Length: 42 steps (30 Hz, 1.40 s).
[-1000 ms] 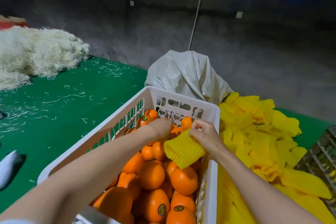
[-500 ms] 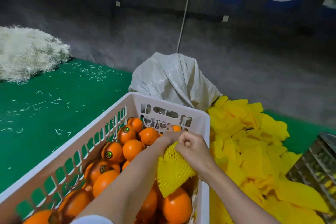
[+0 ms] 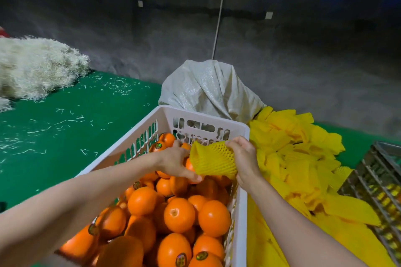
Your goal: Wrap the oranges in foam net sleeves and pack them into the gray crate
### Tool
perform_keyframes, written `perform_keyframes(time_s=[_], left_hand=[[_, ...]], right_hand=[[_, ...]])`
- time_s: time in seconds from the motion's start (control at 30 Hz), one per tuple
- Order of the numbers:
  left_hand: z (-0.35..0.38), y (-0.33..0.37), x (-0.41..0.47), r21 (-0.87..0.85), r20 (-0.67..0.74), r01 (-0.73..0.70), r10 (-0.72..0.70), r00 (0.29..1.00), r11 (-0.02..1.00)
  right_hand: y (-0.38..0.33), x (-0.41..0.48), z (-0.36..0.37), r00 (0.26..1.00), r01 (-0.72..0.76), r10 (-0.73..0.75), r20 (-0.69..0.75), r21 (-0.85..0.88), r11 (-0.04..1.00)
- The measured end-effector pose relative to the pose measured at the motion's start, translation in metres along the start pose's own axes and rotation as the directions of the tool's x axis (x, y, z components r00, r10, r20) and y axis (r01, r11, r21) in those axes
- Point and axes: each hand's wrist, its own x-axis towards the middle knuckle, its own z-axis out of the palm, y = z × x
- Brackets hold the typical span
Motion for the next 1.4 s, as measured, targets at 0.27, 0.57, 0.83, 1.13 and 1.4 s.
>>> perform_keyframes(time_s=[0.27, 0.57, 0.83, 1.13, 1.4], left_hand=[[0.038, 0.011, -0.091, 0.352, 0.109, -0.192, 0.163, 0.981, 0.916], [0.008, 0.020, -0.076, -0.018, 0.068, -0.164, 0.165, 0.984, 0.986], [0.018, -0.036, 0.035, 0.318, -0.274, 0.179, -0.090, 0.957, 0.931], [0.003, -0.067, 0.092, 0.408, 0.037, 0.357, -0.405, 0.913, 0.840], [0.005, -0.060, 0.065, 0.293, -0.118, 0.334, -0.312, 0.943, 0.896]], right_hand=[[-0.004, -0.008, 0.003, 0.999, 0.023, -0.019, 0.040, -0.116, 0.993], [-0.004, -0.010, 0.004, 0.997, 0.047, -0.038, 0.066, -0.147, 0.988], [0.002, -0.004, 0.002, 0.989, 0.063, -0.037, 0.142, -0.185, 0.981], [0.009, 0.002, -0.001, 0.982, 0.113, -0.078, 0.170, -0.208, 0.971], [0.003, -0.001, 0.000, 0.987, 0.102, -0.070, 0.147, -0.224, 0.969]])
